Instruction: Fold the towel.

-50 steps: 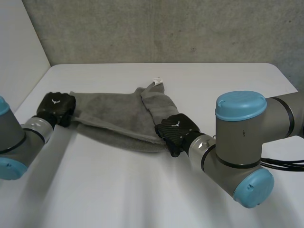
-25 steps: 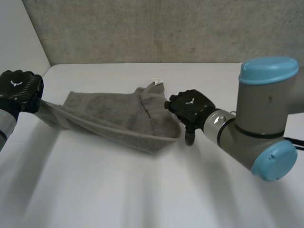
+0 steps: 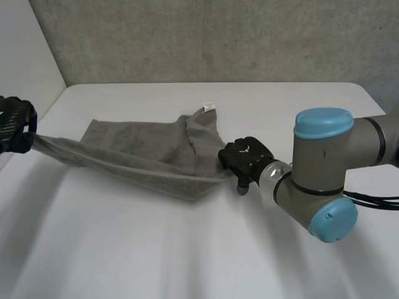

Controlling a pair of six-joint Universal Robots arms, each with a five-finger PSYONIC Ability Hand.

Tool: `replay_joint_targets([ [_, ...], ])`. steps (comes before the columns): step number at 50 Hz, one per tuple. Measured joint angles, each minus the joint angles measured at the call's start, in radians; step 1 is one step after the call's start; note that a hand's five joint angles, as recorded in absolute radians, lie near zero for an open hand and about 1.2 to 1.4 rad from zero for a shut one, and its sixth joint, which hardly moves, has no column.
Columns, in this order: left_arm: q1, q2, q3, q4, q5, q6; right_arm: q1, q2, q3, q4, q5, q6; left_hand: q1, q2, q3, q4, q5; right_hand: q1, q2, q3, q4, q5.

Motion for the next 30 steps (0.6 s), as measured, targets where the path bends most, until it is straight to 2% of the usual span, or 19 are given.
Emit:
replay_joint_targets([
  [9, 0.023, 0.001, 0.002, 0.000, 0.000, -0.028, 0.035, 0.026, 0.002, -0.109, 0.008, 0.103, 0.000, 0.000, 0.000, 0.000, 0.000, 0.008, 0.000, 0.007, 0.007, 0.010],
  [22, 0.028, 0.001, 0.006, 0.006, 0.000, -0.032, 0.096, 0.112, -0.043, -0.123, 0.060, 0.112, 0.000, 0.000, 0.000, 0.000, 0.000, 0.009, 0.000, 0.009, 0.009, 0.010],
  [26, 0.029, 0.001, 0.009, 0.006, 0.000, -0.032, 0.097, 0.127, -0.053, -0.123, 0.079, 0.111, 0.000, 0.000, 0.000, 0.000, 0.000, 0.187, 0.193, 0.188, 0.187, 0.186],
  [30, 0.032, 0.001, 0.014, 0.005, -0.001, -0.033, 0.095, 0.128, -0.067, -0.122, 0.108, 0.108, 0.000, 0.000, 0.000, 0.000, 0.000, 0.548, 0.535, 0.534, 0.525, 0.528],
])
